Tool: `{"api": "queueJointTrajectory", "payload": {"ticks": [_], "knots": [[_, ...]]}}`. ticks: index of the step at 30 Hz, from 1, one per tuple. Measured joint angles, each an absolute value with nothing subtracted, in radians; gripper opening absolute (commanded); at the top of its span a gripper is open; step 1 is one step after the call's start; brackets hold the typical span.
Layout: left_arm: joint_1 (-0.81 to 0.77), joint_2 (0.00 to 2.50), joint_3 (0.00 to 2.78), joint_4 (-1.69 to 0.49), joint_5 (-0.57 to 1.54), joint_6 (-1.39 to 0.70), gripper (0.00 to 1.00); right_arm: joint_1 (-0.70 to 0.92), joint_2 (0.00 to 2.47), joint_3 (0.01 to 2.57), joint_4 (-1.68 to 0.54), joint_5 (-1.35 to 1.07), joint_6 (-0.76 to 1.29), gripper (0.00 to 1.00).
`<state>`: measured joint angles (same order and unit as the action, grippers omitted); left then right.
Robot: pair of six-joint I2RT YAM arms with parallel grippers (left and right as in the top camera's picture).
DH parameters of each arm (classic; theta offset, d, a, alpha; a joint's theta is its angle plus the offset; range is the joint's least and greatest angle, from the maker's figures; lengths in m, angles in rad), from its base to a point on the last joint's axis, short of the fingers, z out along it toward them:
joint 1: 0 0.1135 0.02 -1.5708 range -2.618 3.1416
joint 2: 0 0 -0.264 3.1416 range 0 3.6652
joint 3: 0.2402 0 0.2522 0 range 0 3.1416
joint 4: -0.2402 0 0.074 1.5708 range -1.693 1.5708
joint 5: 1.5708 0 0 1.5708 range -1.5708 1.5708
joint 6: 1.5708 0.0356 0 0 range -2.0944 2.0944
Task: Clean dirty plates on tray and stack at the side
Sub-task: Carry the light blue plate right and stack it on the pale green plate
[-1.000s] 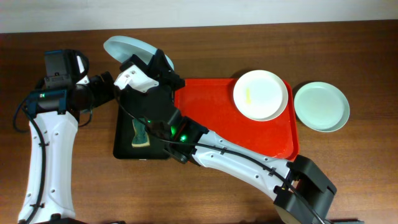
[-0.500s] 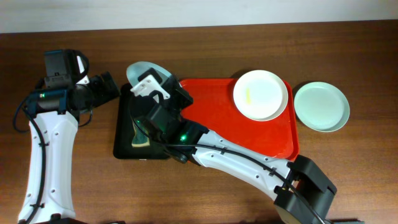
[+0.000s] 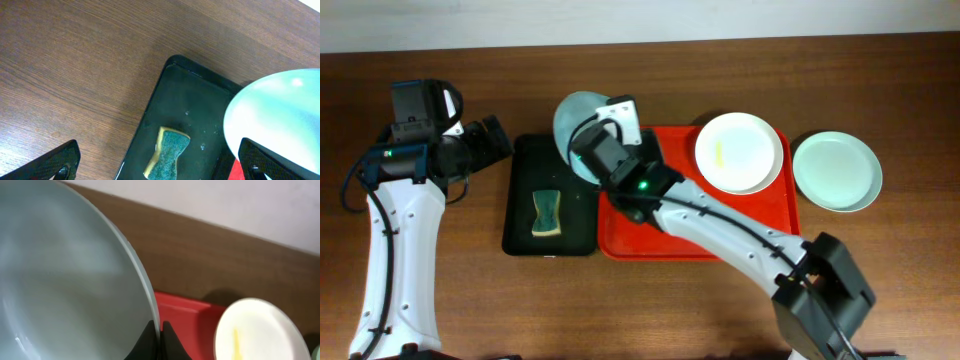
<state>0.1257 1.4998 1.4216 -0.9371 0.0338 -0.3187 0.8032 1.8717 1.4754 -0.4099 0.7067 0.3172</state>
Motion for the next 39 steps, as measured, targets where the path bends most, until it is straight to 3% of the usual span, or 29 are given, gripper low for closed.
{"api": "queueJointTrajectory", "payload": {"ticks": [6, 10, 17, 26, 31, 39], "knots": [[0.126, 1.500, 1.422, -0.937, 0.033, -0.319, 0.99, 0.691, 1.715, 1.475, -0.516, 0.517, 0.356, 0.04], [0.126, 1.500, 1.422, -0.938, 0.033, -0.319, 0.99, 0.519, 1.629, 1.481, -0.674, 0.373, 0.425, 0.04], [0.126, 1.500, 1.422, -0.938, 0.033, -0.319, 0.99, 0.033, 1.626, 1.481, -0.953, 0.087, 0.490, 0.04], [0.126, 1.500, 1.422, -0.939, 0.034, -0.319, 0.99, -0.547, 1.626, 1.477, -1.108, 0.009, 0.408, 0.04], [0.126, 1.500, 1.422, -0.939, 0.034, -0.319, 0.99, -0.666, 1.626, 1.408, -1.070, 0.001, 0.423, 0.04], [0.126, 1.500, 1.422, -0.939, 0.033, -0.319, 0.99, -0.656, 1.629, 1.189, -0.804, -0.006, 0.444, 0.04]]}}
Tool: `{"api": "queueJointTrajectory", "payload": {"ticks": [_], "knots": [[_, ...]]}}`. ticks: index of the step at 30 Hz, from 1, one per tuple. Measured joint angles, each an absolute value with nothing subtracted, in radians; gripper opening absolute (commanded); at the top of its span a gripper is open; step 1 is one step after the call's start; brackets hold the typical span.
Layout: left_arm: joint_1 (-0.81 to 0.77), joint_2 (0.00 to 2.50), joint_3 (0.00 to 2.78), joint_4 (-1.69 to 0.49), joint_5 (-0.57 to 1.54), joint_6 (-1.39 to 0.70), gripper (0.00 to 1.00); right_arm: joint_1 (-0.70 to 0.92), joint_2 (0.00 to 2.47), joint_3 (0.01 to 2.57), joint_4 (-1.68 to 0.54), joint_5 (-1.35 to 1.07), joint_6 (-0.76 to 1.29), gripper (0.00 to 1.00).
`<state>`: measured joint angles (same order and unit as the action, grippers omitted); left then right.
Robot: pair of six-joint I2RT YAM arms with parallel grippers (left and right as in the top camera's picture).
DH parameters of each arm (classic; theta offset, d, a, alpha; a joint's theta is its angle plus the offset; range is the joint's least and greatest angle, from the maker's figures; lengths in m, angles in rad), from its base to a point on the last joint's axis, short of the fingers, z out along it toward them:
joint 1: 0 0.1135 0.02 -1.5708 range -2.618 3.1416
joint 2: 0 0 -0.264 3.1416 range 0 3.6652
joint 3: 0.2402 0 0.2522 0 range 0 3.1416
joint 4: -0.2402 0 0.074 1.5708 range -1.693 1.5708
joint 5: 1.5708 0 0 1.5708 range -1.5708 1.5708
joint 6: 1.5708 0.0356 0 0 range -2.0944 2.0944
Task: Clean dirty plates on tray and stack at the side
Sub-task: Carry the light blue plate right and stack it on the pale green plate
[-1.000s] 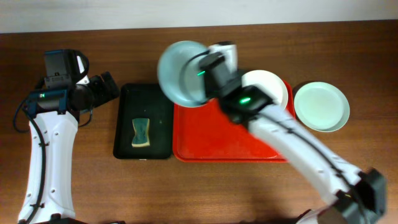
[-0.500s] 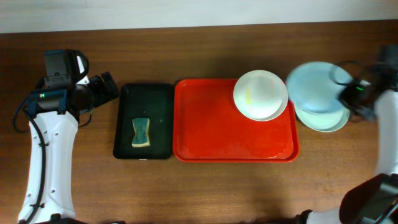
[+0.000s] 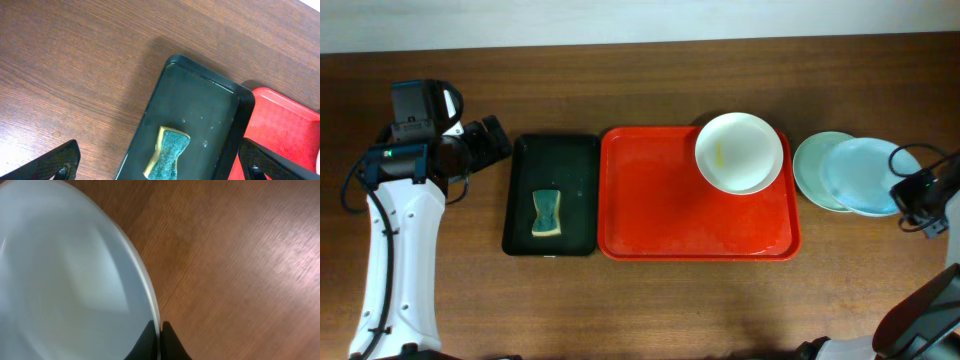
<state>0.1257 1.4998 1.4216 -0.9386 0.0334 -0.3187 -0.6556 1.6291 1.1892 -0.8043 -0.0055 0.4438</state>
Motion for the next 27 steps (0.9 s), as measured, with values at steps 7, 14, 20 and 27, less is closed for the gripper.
{"api": "queueJointTrajectory", "payload": {"ticks": [7, 14, 20, 27], "knots": [[0.126, 1.500, 1.422, -0.939, 0.033, -0.319, 0.99, -0.622, 1.631, 1.082, -0.635, -0.042, 0.446, 0.04], [0.126, 1.500, 1.422, -0.939, 0.034, -0.319, 0.99, -0.586, 1.631, 1.078, -0.596, -0.054, 0.446, 0.04], [0.126, 1.500, 1.422, -0.939, 0.033, -0.319, 0.99, -0.581, 1.631, 1.068, -0.560, -0.050, 0.445, 0.04], [0.126, 1.500, 1.422, -0.939, 0.033, -0.319, 0.99, -0.581, 1.632, 1.018, -0.513, -0.050, 0.464, 0.04]]}}
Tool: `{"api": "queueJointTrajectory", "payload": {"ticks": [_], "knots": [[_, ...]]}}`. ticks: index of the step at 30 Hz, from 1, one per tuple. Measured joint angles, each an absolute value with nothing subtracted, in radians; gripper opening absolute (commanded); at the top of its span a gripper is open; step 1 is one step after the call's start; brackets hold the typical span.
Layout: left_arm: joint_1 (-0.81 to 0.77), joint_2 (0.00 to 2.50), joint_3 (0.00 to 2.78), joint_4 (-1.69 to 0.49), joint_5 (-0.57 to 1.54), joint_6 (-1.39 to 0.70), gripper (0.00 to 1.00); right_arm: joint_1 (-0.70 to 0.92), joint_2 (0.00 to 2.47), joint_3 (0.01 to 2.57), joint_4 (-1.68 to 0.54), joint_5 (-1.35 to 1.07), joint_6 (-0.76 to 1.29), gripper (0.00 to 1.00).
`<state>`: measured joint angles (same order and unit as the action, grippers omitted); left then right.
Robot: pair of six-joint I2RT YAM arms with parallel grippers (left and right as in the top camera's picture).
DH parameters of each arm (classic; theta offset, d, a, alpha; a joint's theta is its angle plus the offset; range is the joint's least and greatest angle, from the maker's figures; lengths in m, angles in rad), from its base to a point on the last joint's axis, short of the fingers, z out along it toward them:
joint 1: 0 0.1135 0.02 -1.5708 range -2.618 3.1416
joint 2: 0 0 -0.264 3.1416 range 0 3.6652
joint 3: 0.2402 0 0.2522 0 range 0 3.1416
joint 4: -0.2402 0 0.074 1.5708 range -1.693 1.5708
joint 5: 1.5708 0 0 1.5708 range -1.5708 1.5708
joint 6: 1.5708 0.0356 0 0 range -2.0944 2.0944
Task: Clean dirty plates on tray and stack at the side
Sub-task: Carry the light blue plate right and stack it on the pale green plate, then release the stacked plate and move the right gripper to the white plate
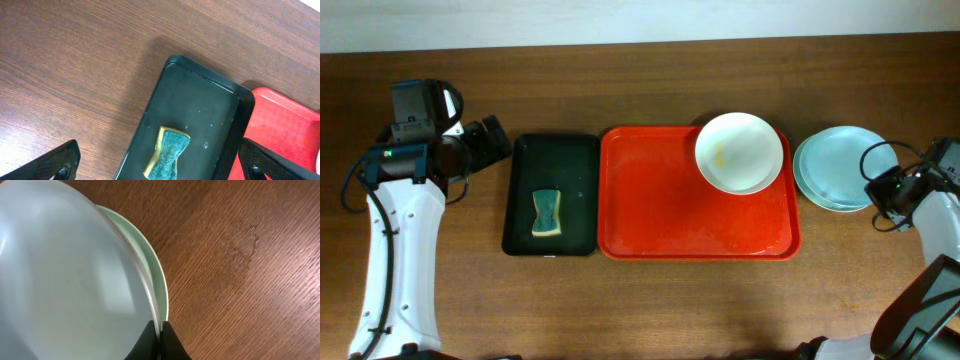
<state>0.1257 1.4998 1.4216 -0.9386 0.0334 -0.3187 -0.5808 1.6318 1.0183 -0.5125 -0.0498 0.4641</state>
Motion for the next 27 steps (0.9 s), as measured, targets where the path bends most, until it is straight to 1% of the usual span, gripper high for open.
{"api": "queueJointTrajectory", "payload": {"ticks": [4, 5, 6, 7, 8, 9, 10, 12, 13, 18, 21, 22, 24, 25, 27], "knots": [[0.126, 1.500, 1.422, -0.939, 0.034, -0.319, 0.99, -0.581, 1.653, 1.012, -0.500, -0.050, 0.472, 0.06], [0.126, 1.500, 1.422, -0.939, 0.034, -0.319, 0.99, -0.581, 1.663, 1.012, -0.500, -0.050, 0.472, 0.09], [0.126, 1.500, 1.422, -0.939, 0.033, -0.319, 0.99, -0.580, 1.670, 1.011, -0.500, -0.050, 0.472, 0.13], [0.126, 1.500, 1.422, -0.939, 0.033, -0.319, 0.99, -0.581, 1.679, 1.011, -0.500, -0.050, 0.471, 0.24], [0.126, 1.500, 1.422, -0.939, 0.034, -0.319, 0.99, -0.581, 1.687, 1.011, -0.499, -0.050, 0.474, 0.32], [0.126, 1.500, 1.422, -0.939, 0.034, -0.319, 0.99, -0.581, 1.694, 1.011, -0.500, -0.051, 0.473, 0.44], [0.126, 1.500, 1.422, -0.939, 0.033, -0.319, 0.99, -0.580, 1.698, 1.011, -0.500, -0.051, 0.473, 0.49], [0.126, 1.500, 1.422, -0.939, 0.034, -0.319, 0.99, -0.581, 1.699, 1.011, -0.500, -0.072, 0.462, 0.55], [0.126, 1.500, 1.422, -0.939, 0.034, -0.319, 0.99, -0.580, 1.699, 1.011, -0.506, -0.087, 0.450, 0.56], [0.126, 1.500, 1.422, -0.939, 0.033, -0.319, 0.99, -0.577, 1.702, 1.066, -0.640, -0.128, 0.393, 0.56], [0.126, 1.500, 1.422, -0.939, 0.034, -0.319, 0.99, -0.536, 1.706, 1.182, -0.713, -0.161, 0.308, 0.50], [0.126, 1.500, 1.422, -0.938, 0.034, -0.319, 0.99, -0.516, 1.707, 1.214, -0.740, -0.167, 0.280, 0.46], [0.126, 1.500, 1.422, -0.939, 0.033, -0.319, 0.99, -0.447, 1.707, 1.281, -0.775, -0.179, 0.213, 0.28], [0.126, 1.500, 1.422, -0.939, 0.033, -0.319, 0.99, -0.411, 1.707, 1.303, -0.785, -0.184, 0.186, 0.24], [0.126, 1.500, 1.422, -0.939, 0.033, -0.319, 0.99, -0.332, 1.707, 1.334, -0.794, -0.185, 0.138, 0.23]]}}
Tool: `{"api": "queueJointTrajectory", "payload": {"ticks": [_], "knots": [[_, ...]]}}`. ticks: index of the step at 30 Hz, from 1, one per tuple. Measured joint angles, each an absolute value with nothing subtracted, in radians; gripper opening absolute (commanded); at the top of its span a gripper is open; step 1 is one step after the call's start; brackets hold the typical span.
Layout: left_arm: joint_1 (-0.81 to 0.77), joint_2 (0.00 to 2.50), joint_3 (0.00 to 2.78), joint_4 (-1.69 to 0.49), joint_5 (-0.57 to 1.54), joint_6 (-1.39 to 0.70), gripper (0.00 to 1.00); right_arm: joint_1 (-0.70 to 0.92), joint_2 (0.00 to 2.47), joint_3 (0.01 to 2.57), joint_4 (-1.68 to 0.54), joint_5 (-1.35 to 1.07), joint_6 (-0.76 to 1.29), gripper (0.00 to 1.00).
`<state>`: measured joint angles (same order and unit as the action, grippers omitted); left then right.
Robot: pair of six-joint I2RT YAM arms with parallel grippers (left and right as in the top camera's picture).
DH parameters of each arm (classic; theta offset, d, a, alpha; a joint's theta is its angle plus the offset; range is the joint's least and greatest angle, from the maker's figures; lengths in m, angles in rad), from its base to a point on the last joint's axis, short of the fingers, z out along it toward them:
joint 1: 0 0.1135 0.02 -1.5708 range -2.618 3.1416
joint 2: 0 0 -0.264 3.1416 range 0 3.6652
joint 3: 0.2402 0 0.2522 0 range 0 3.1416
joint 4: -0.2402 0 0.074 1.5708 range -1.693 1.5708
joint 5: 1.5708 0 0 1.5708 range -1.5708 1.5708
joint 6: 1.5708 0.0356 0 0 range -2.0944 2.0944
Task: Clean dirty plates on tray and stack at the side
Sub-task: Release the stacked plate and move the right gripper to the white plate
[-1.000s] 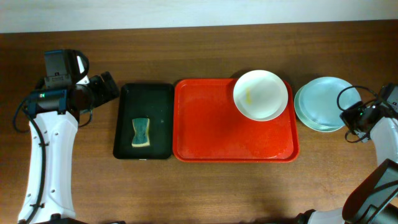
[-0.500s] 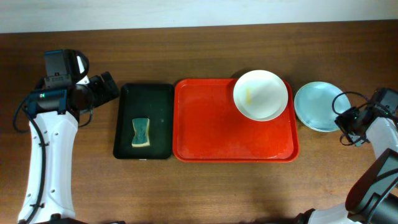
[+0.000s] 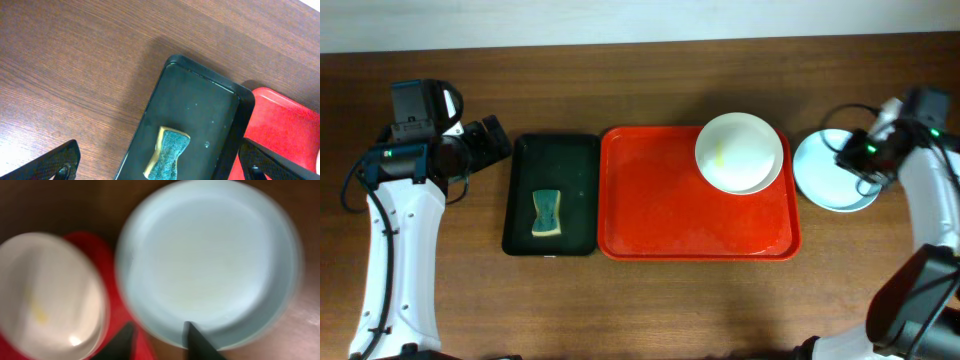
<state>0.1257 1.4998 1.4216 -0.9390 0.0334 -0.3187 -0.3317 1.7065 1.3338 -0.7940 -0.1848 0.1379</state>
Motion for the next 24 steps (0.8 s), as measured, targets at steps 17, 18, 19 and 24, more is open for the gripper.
{"api": "queueJointTrajectory", "payload": {"ticks": [17, 18, 19, 24], "knots": [[0.126, 1.500, 1.422, -0.939, 0.033, -0.319, 0.99, -0.085, 1.870, 1.345, -0.708, -0.054, 0.036, 0.29], [0.126, 1.500, 1.422, -0.939, 0.033, -0.319, 0.99, -0.085, 1.887, 1.345, -0.694, -0.053, 0.033, 0.29], [0.126, 1.500, 1.422, -0.939, 0.033, -0.319, 0.99, -0.085, 1.898, 1.345, -0.688, -0.052, 0.029, 0.29], [0.126, 1.500, 1.422, -0.939, 0.033, -0.319, 0.99, -0.085, 1.929, 1.345, -0.654, -0.049, 0.023, 0.30]]}}
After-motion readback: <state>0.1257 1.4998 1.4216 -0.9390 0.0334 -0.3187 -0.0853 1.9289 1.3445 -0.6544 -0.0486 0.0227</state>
